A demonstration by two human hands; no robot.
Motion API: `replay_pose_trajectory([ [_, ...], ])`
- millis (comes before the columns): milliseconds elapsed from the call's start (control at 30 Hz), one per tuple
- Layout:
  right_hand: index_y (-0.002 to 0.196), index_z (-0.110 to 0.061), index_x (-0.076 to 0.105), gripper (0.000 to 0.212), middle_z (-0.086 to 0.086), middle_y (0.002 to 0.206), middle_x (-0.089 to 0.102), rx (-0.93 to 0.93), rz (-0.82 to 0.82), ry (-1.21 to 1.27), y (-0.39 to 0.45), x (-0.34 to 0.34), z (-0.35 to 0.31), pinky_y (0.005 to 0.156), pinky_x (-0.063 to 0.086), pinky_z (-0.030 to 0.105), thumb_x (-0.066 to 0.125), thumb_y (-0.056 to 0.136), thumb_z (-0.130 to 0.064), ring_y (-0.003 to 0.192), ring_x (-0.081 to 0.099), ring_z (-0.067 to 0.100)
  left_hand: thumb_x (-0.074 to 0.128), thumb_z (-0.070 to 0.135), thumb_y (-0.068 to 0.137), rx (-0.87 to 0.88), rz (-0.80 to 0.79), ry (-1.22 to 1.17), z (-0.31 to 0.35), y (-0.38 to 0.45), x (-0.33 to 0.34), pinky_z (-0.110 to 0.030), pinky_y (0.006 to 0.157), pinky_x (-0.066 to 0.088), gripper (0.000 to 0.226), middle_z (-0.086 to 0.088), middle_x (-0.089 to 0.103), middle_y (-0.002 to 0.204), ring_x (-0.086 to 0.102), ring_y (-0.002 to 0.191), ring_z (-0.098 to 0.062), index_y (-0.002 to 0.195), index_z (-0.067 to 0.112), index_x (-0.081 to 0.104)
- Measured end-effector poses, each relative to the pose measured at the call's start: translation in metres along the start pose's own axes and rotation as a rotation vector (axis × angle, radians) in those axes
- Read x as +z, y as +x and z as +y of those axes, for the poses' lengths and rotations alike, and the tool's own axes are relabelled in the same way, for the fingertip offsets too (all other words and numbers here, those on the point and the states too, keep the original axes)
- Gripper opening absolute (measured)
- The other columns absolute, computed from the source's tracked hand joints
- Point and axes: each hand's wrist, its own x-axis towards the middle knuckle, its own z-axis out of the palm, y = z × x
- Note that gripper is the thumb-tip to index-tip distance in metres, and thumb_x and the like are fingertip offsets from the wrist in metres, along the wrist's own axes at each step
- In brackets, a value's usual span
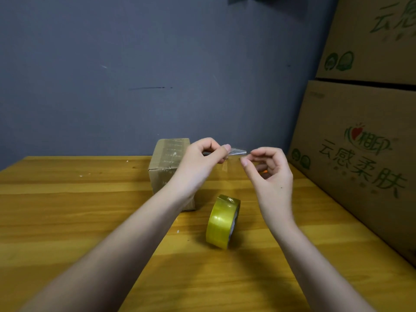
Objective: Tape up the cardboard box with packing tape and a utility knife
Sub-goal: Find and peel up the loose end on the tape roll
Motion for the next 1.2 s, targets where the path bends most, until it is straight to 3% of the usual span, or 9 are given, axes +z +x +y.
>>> replay_pose_trajectory([
  [233,0.104,-0.031,0.052,0.028,-0.008,0.102,0.063,-0.006,0.055,-0.104,-0.009,-0.001,0.001,0.068,0.05,0.018,0.069,0.084,-0.023,0.076,0.059,0.01,0.061,0.024,0.088,0.01,0.001,0.001,-0.001,0.001,0.001,-0.004,0.06,0.04,0.024,0.0,0.061,0.071,0.056,0.07,-0.004,0.066,0.015,0.058],
  [467,0.1,-0.01,0.053,0.024,-0.007,0.085,0.064,0.025,-0.029,0.085,-0.006,0.0,-0.001,0.068,0.047,0.017,0.07,0.083,-0.009,0.079,0.06,0.007,0.062,0.025,0.088,0.008,0.0,0.004,-0.001,0.0,0.002,-0.004,0.06,0.04,0.025,0.001,0.061,0.07,0.056,0.069,-0.004,0.064,0.017,0.059],
  [700,0.096,-0.02,0.061,0.014,-0.012,0.09,0.063,-0.049,-0.071,-0.005,-0.001,-0.002,-0.003,0.07,0.048,0.016,0.067,0.085,-0.013,0.087,0.061,0.003,0.063,0.024,0.086,-0.007,0.012,0.013,-0.001,0.001,0.0,-0.004,0.058,0.038,0.026,0.005,0.06,0.064,0.053,0.062,0.002,0.062,0.017,0.06],
  [800,0.095,-0.024,0.063,0.012,-0.016,0.09,0.063,-0.107,-0.082,-0.116,0.001,-0.004,-0.001,0.069,0.05,0.023,0.067,0.086,-0.016,0.088,0.061,0.006,0.063,0.021,0.086,-0.026,0.022,0.014,0.0,0.002,0.0,-0.003,0.057,0.038,0.026,0.005,0.059,0.062,0.051,0.058,0.005,0.061,0.014,0.061],
  [1067,0.089,-0.022,0.065,0.009,-0.019,0.083,0.063,-0.133,-0.066,-0.138,0.001,-0.004,0.002,0.065,0.049,0.031,0.068,0.085,-0.014,0.082,0.06,0.007,0.061,0.017,0.087,-0.085,0.028,0.028,0.005,0.004,0.003,0.0,0.051,0.036,0.019,0.003,0.057,0.062,0.051,0.051,0.008,0.072,0.004,0.063],
  [1200,0.092,-0.02,0.069,0.009,-0.015,0.087,0.067,-0.099,-0.075,-0.142,0.002,-0.005,0.003,0.068,0.051,0.026,0.068,0.085,-0.015,0.085,0.062,0.005,0.061,0.019,0.087,-0.082,0.03,0.05,0.003,0.003,0.002,0.0,0.053,0.036,0.022,0.003,0.058,0.062,0.051,0.053,0.009,0.068,0.008,0.063],
])
